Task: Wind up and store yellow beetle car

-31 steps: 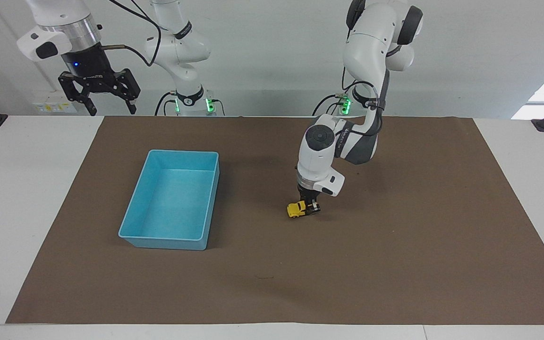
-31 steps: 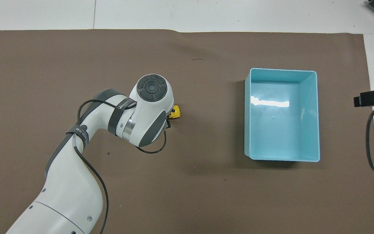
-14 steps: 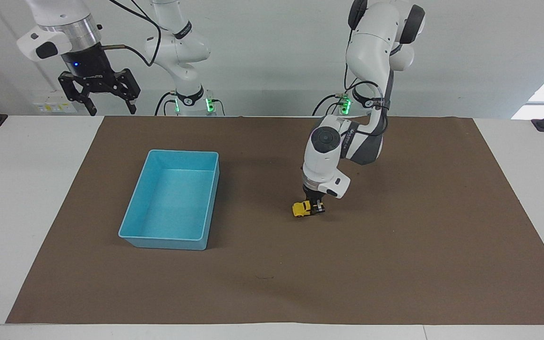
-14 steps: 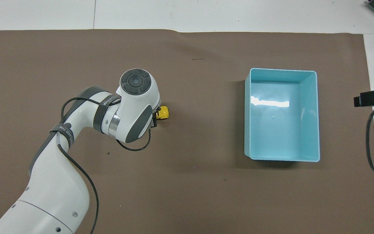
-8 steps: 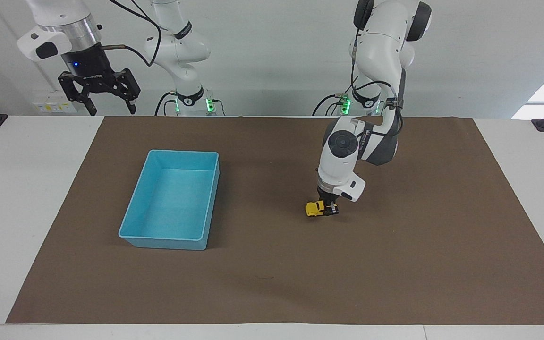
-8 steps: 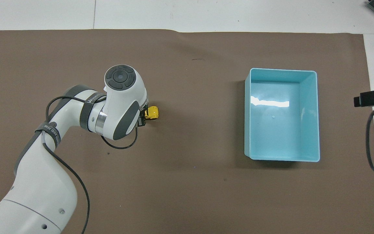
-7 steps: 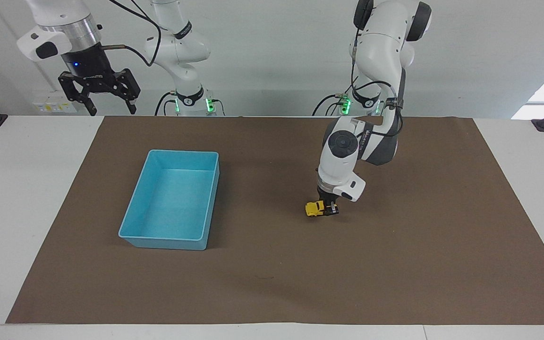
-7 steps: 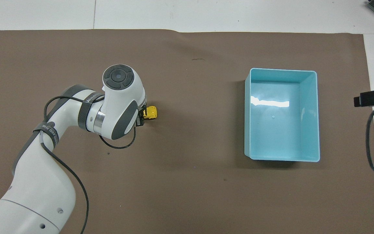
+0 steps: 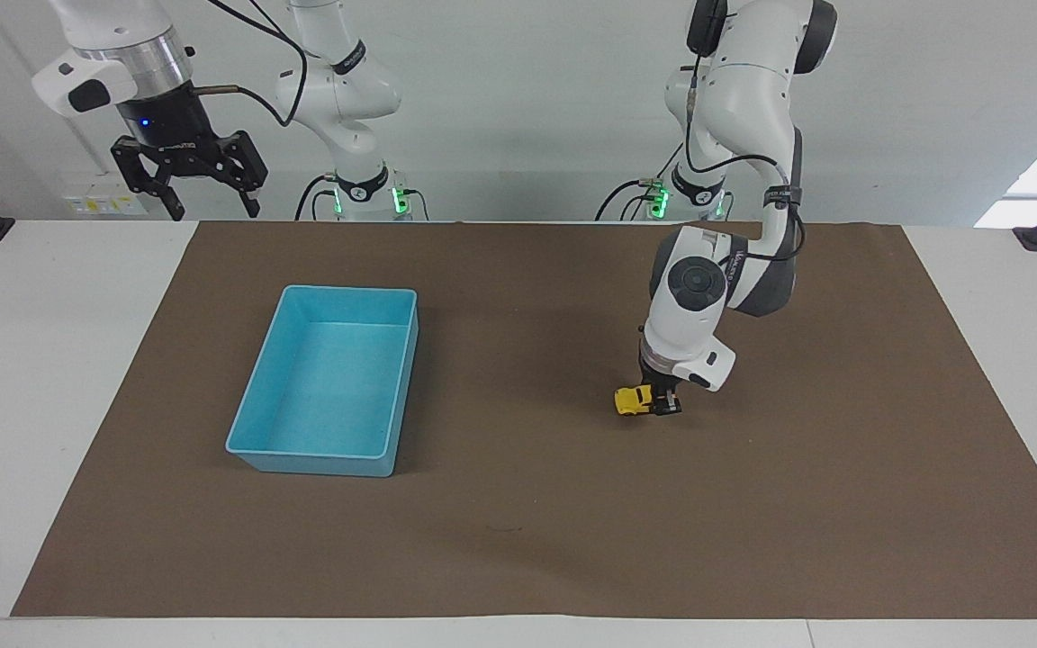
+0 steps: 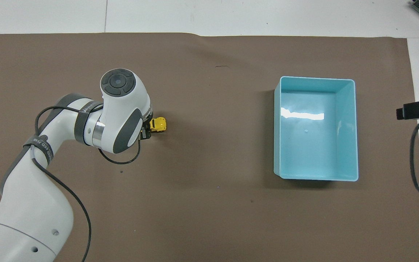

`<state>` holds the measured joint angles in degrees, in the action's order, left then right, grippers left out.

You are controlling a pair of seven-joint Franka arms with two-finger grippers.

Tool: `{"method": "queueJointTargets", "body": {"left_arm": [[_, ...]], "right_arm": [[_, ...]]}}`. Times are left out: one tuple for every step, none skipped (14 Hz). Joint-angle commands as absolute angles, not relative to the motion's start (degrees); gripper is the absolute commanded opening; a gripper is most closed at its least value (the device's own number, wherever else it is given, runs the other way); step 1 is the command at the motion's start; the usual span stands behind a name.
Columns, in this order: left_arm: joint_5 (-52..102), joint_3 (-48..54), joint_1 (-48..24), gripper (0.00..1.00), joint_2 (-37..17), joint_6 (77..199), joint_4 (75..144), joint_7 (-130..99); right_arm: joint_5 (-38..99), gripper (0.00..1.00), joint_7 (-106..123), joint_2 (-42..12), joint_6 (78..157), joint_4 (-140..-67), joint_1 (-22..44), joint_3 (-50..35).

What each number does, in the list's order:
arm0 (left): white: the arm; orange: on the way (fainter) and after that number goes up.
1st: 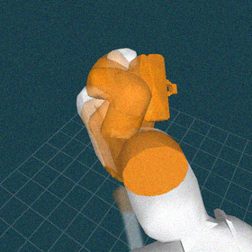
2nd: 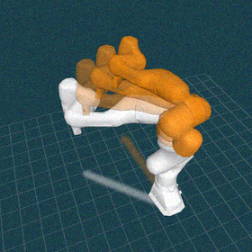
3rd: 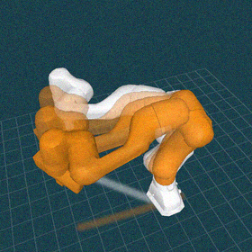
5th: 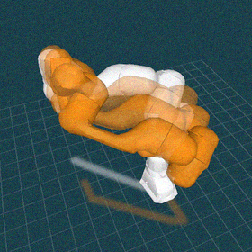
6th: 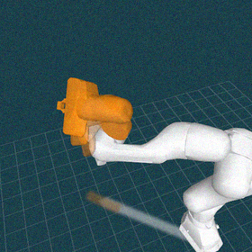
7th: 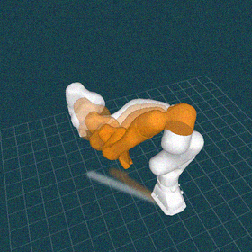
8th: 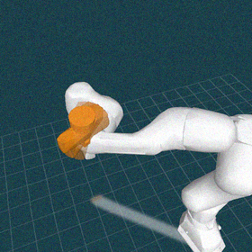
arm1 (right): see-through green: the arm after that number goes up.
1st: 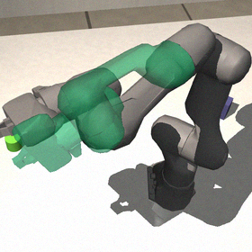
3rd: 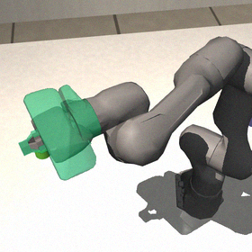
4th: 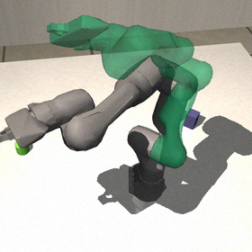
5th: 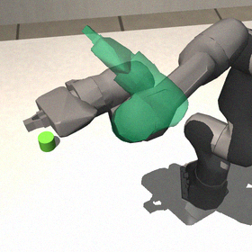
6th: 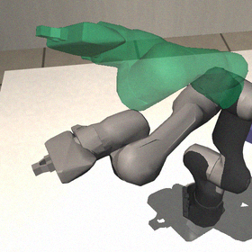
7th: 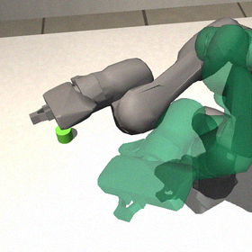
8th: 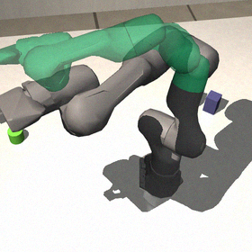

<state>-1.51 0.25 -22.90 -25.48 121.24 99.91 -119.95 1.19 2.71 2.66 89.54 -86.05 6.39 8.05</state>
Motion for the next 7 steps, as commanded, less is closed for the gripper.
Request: {"method": "queueJointTargets", "body": {"left_arm": [[-4.5, -0.2, -21.2, 0.34, -28.0, 125.2, 100.4, -119.3], [-4.5, -0.2, -21.2, 0.36, -28.0, 125.2, 100.4, -119.3], [-4.5, -0.2, -21.2, 0.38, -28.0, 125.2, 100.4, -119.3], [-4.5, -0.2, -21.1, 0.47, -28.0, 125.2, 100.4, -119.3], [-4.5, -0.2, -20.9, 0.71, -27.3, 124.8, 100.4, -119.2], [-4.5, -0.1, -20.1, 0.91, -26.2, 124.5, 100.4, -119.2], [-4.5, -0.1, -19.4, 1.00, -24.8, 123.8, 100.4, -118.7]], "right_arm": [[1.7, 1.00, 2.2, 3.8, 88.9, -86.9, 6.2, 7.8], [1.7, 1.00, 2.2, 3.8, 88.9, -86.9, 6.2, 7.8], [1.7, 1.00, 2.2, 3.8, 88.9, -86.9, 6.2, 7.8], [1.7, 1.00, 2.2, 3.8, 88.9, -86.9, 6.2, 7.8], [1.7, 1.00, 2.2, 3.8, 88.9, -86.9, 6.2, 7.8], [1.7, 1.00, 2.2, 3.8, 88.9, -86.9, 6.2, 7.8], [1.7, 1.00, 2.2, 3.8, 89.0, -86.9, 6.2, 7.8]]}}
